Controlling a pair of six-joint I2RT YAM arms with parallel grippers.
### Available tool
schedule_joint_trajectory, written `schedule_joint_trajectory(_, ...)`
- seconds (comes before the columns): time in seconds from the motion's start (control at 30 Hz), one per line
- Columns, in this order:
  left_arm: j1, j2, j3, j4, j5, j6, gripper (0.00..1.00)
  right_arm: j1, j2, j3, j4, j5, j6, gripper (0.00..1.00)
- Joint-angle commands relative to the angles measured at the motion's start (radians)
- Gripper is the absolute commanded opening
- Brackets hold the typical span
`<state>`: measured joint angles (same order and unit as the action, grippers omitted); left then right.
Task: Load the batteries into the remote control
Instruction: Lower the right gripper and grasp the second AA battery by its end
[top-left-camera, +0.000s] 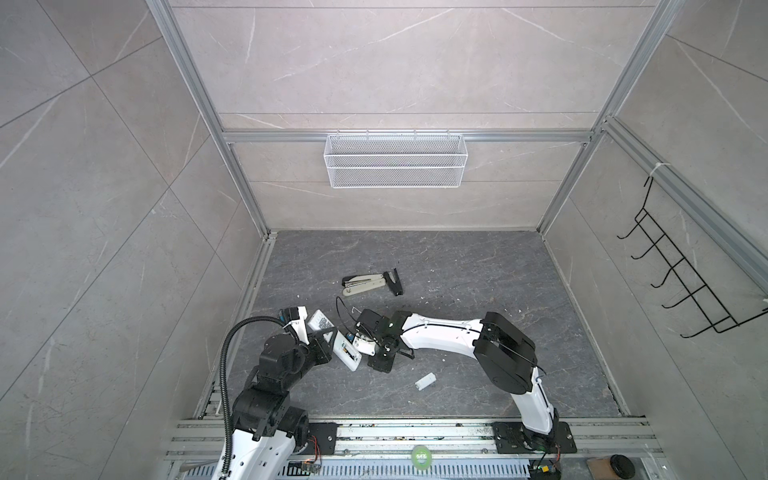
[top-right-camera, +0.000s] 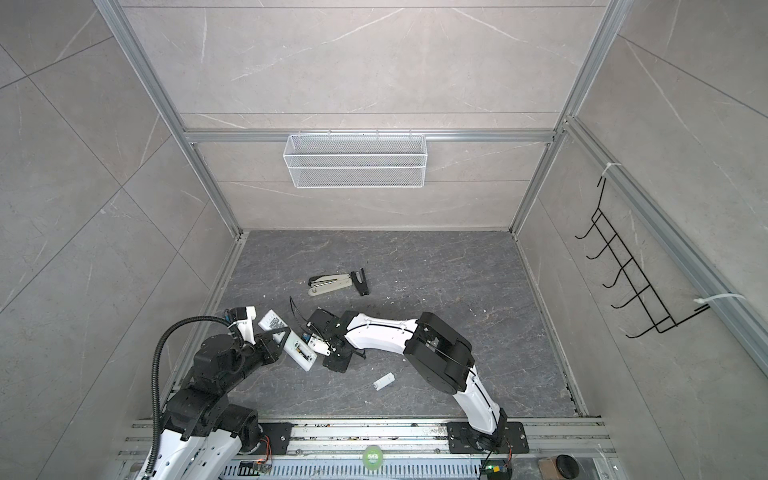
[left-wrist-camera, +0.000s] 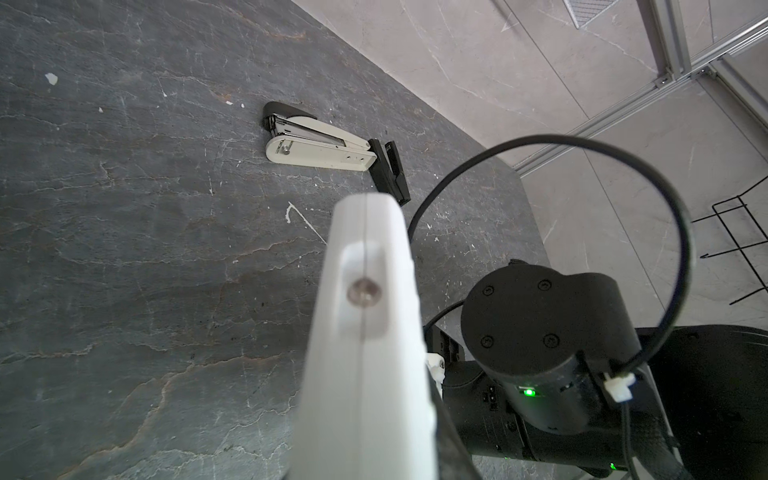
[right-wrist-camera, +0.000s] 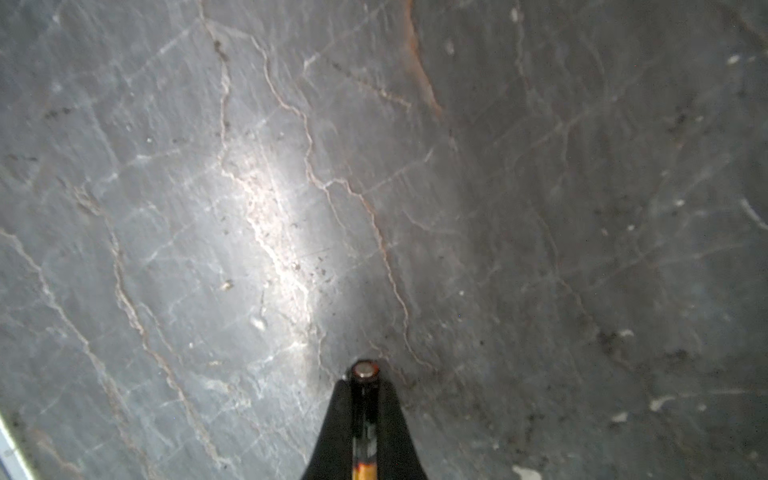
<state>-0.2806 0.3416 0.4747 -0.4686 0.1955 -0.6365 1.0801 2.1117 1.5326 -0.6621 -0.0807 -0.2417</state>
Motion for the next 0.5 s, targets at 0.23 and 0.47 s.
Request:
schedule_joint_trajectory(0.23, 0.005, -0.003, 0.016, 0.183, 0.211, 0.012, 0.00, -0.033, -0.191, -0.130, -0.104, -0.067, -0.268, 0.00)
schedule_joint_trajectory(0.47, 0.005, 0.057, 0.030, 0.270, 0.379, 0.024, 0.00, -0.060, -0.210, -0.134, -0.139, -0.147, -0.358, 0.00)
